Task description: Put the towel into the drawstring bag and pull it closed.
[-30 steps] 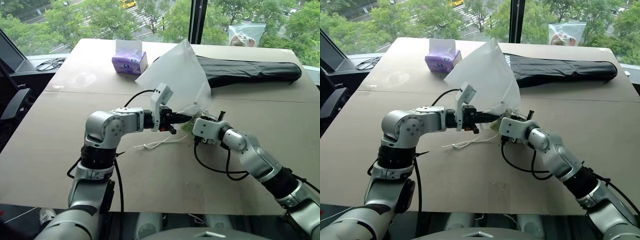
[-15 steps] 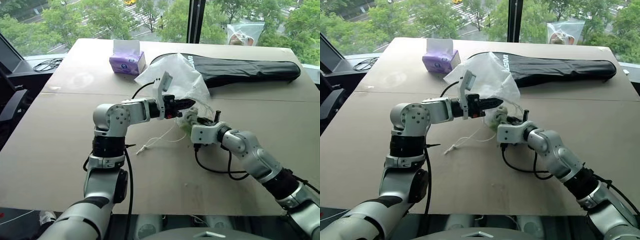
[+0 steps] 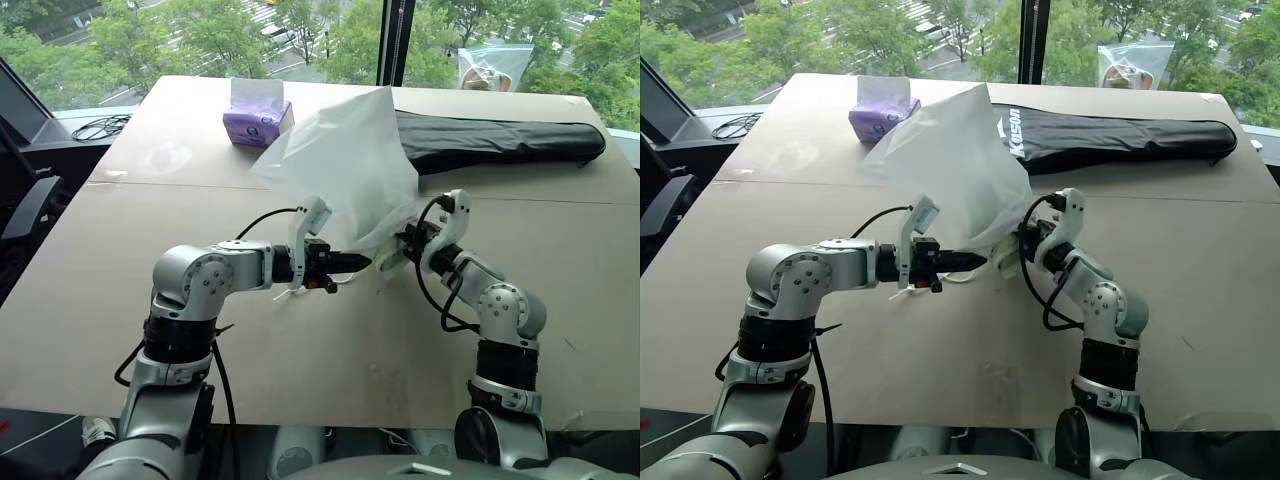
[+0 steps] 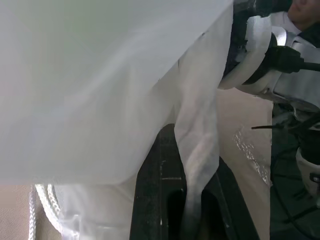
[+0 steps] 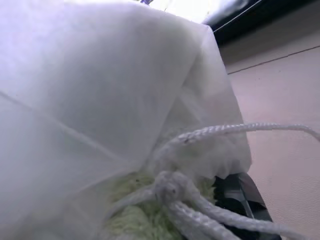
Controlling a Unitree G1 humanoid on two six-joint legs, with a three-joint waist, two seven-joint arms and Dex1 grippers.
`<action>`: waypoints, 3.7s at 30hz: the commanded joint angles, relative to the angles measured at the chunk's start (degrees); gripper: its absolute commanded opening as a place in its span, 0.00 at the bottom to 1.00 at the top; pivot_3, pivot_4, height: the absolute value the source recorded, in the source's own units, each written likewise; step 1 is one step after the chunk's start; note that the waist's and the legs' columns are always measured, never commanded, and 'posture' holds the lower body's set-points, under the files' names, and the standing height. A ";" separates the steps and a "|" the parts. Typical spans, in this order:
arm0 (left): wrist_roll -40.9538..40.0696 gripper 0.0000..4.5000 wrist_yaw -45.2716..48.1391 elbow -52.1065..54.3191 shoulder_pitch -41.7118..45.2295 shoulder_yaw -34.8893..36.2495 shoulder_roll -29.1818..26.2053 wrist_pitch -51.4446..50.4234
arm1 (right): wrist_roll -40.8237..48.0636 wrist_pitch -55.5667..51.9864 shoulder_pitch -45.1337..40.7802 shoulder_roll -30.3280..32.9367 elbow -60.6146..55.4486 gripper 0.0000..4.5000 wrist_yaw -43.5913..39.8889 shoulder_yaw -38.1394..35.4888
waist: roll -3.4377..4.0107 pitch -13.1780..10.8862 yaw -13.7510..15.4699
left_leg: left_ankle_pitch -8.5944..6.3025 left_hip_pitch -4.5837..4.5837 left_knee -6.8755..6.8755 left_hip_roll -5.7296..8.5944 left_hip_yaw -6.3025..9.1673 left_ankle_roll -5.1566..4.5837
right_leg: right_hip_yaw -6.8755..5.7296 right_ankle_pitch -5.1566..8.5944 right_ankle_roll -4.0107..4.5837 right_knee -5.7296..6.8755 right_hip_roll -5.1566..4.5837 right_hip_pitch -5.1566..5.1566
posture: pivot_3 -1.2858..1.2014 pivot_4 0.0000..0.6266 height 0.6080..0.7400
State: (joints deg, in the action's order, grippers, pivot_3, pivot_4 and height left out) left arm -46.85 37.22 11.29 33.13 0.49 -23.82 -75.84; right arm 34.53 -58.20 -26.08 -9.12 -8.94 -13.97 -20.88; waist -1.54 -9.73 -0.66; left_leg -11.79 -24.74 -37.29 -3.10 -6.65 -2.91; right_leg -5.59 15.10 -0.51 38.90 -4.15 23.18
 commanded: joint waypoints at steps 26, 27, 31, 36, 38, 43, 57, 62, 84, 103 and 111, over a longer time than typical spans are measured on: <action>-4.26 0.00 -10.98 -7.60 9.39 14.21 6.39 -1.10 | 3.67 0.22 4.34 21.60 -14.69 0.60 1.93 24.09 | 0.13 -0.09 -0.24 | -0.02 -0.08 0.13 -0.01 -0.15 -0.04 | 0.14 0.02 -0.04 -0.03 0.13 0.19 | 0.52 0.24 1.00; -4.16 0.00 -11.18 -7.52 9.12 14.26 6.14 -1.05 | 3.58 -0.14 4.50 22.36 -15.53 0.60 1.73 24.16 | 0.13 -0.09 -0.18 | -0.02 -0.09 0.13 -0.01 -0.16 -0.04 | 0.14 0.02 -0.04 -0.04 0.13 0.19 | 0.52 0.24 1.00; -3.57 0.00 -11.63 -6.86 7.04 14.27 4.71 -0.76 | 3.29 -2.27 6.24 26.25 -19.68 0.60 1.39 24.14 | 0.12 -0.09 -0.09 | -0.02 -0.10 0.13 0.00 -0.17 -0.04 | 0.15 0.02 -0.04 -0.05 0.10 0.19 | 0.52 0.24 1.00; -3.54 0.00 -8.67 -3.18 3.06 11.24 0.52 0.21 | 3.60 -4.70 9.29 31.29 -24.99 0.60 -0.03 24.70 | 0.12 -0.10 -0.15 | -0.02 -0.09 0.17 -0.01 -0.20 -0.04 | 0.19 0.03 -0.04 -0.04 0.11 0.23 | 0.52 0.24 1.00; -4.13 0.00 -8.34 -2.48 2.41 11.14 0.12 -0.01 | 3.29 -4.43 9.80 32.39 -25.92 0.60 -0.81 25.40 | 0.12 -0.10 -0.07 | -0.02 -0.09 0.17 -0.02 -0.20 -0.04 | 0.18 0.03 -0.04 -0.05 0.11 0.24 | 0.52 0.24 1.00; -3.87 0.00 -7.49 -1.44 1.21 10.04 -0.21 0.26 | -1.89 -0.20 10.46 31.40 -21.50 0.48 -1.87 32.77 | 0.10 -0.09 -0.11 | -0.03 -0.09 0.15 -0.02 -0.19 -0.05 | 0.18 0.04 -0.07 -0.04 0.10 0.23 | 0.52 0.24 1.00; -6.44 0.00 -3.49 -0.22 -0.95 9.99 -4.23 -3.11 | 10.55 13.08 11.26 8.15 -2.32 0.04 -9.23 19.94 | 0.09 -0.09 -0.19 | -0.03 -0.08 0.15 -0.05 -0.18 -0.04 | 0.17 0.02 -0.04 -0.03 0.11 0.23 | 0.52 0.24 1.00; -16.78 0.00 0.87 1.87 -2.07 12.77 -6.77 -11.86 | 16.41 14.13 6.28 1.19 2.12 0.04 -7.97 15.19 | 0.14 -0.16 -0.35 | -0.03 -0.09 0.16 -0.07 -0.15 -0.04 | 0.16 0.02 -0.03 -0.02 0.12 0.24 | 0.52 0.24 1.00; -32.91 0.00 -29.72 -10.94 6.03 24.21 6.29 -5.54 | 36.73 0.74 10.57 19.76 -16.10 0.04 10.86 13.66 | 0.03 -0.19 0.05 | -0.05 -0.15 0.13 0.03 -0.12 -0.09 | 0.15 0.01 -0.05 -0.07 0.01 0.20 | 0.52 0.24 1.00; -9.54 0.00 -16.53 -1.72 5.76 -2.38 -5.45 3.17 | 37.58 1.66 2.39 23.04 -12.84 0.04 21.62 18.66 | 0.08 -0.24 -0.06 | -0.05 -0.15 0.21 0.00 -0.32 -0.08 | 0.27 0.02 -0.05 -0.07 0.13 0.33 | 0.52 0.24 1.00; -19.81 0.00 -3.67 -3.40 7.95 1.00 -7.97 -7.38 | 33.86 8.21 -0.76 7.60 1.44 0.04 19.14 17.46 | 0.09 -0.25 -0.03 | -0.04 -0.21 0.26 -0.06 -0.33 -0.07 | 0.27 0.02 -0.04 -0.07 0.13 0.41 | 0.52 0.24 1.00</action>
State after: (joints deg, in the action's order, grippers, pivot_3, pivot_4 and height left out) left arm -57.57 29.41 6.64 38.91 -1.55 -33.48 -78.38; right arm 66.67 -51.60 -26.13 -0.12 -7.71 5.81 -2.09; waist -1.45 -9.98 -0.69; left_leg -11.83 -25.00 -37.07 -3.16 -6.96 -2.99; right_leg -5.34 15.12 -0.56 38.81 -4.04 23.59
